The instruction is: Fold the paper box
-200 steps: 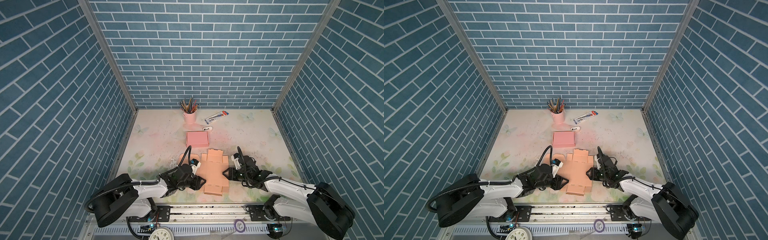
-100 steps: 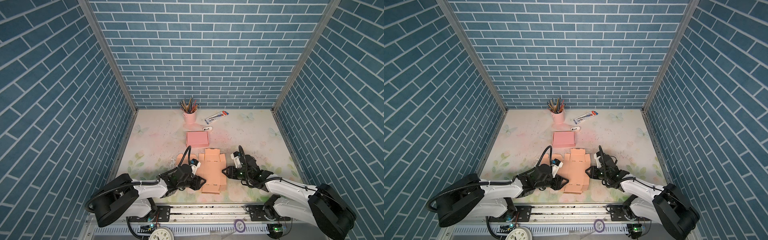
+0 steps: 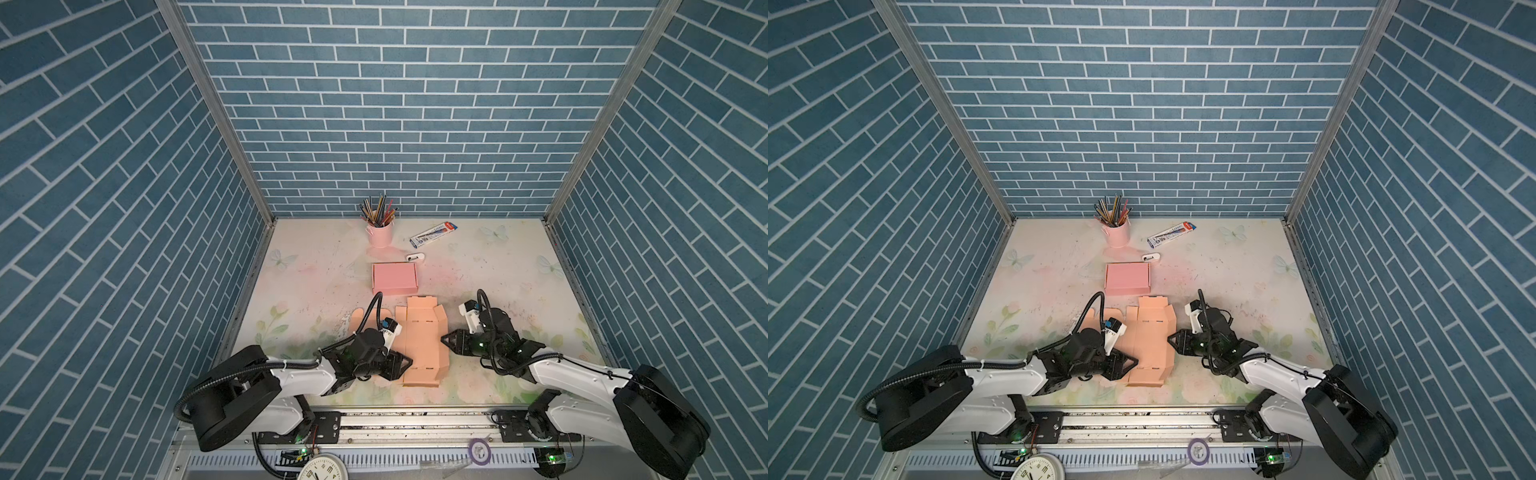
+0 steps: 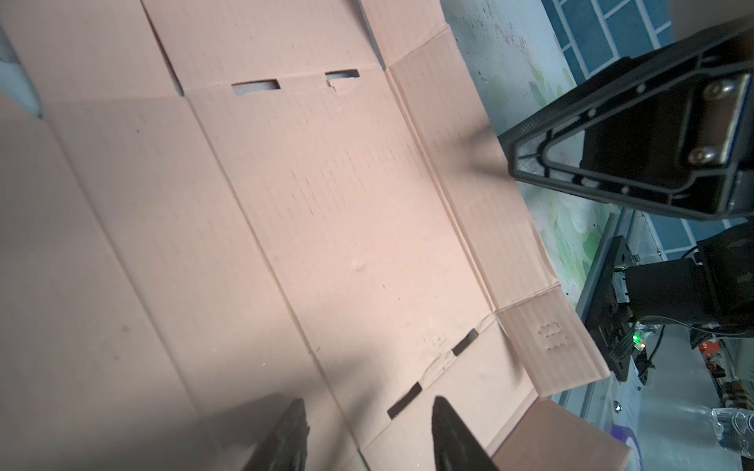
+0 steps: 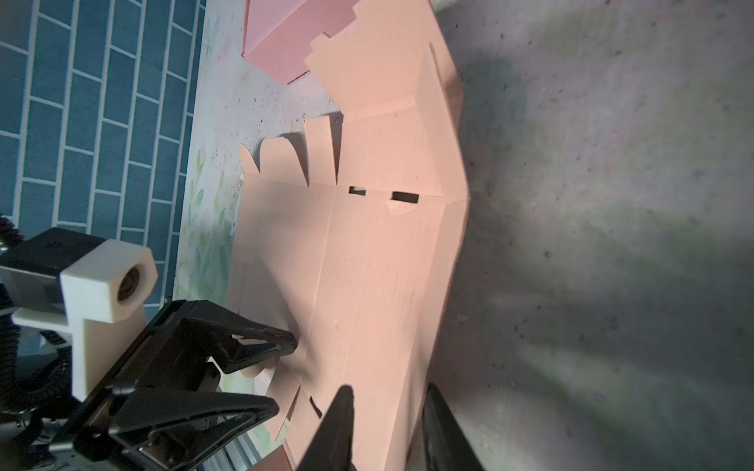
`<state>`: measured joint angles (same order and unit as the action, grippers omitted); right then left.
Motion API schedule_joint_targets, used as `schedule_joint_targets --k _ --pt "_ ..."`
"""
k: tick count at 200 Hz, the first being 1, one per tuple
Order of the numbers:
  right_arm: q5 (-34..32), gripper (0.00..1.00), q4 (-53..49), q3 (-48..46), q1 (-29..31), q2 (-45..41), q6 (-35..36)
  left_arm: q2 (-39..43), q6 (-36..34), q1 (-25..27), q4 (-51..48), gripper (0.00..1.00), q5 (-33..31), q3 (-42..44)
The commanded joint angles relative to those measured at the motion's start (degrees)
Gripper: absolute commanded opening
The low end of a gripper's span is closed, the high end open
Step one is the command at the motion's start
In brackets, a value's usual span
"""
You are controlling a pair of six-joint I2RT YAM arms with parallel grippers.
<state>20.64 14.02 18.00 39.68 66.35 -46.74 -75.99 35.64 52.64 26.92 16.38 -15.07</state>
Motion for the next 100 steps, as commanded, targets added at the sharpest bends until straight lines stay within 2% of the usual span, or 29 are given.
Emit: schedule_joint_targets --k 1,100 --pt "0.41 0.31 1.13 -0.17 -0.25 1.28 -1.52 -0.74 0.64 0.12 0.36 0.51 -0.08 0.91" --pt "-0.52 0.31 2.29 -0.76 -0.81 4.07 -2.11 -1.34 1.19 0.71 1.99 0.51 0.12 1.35"
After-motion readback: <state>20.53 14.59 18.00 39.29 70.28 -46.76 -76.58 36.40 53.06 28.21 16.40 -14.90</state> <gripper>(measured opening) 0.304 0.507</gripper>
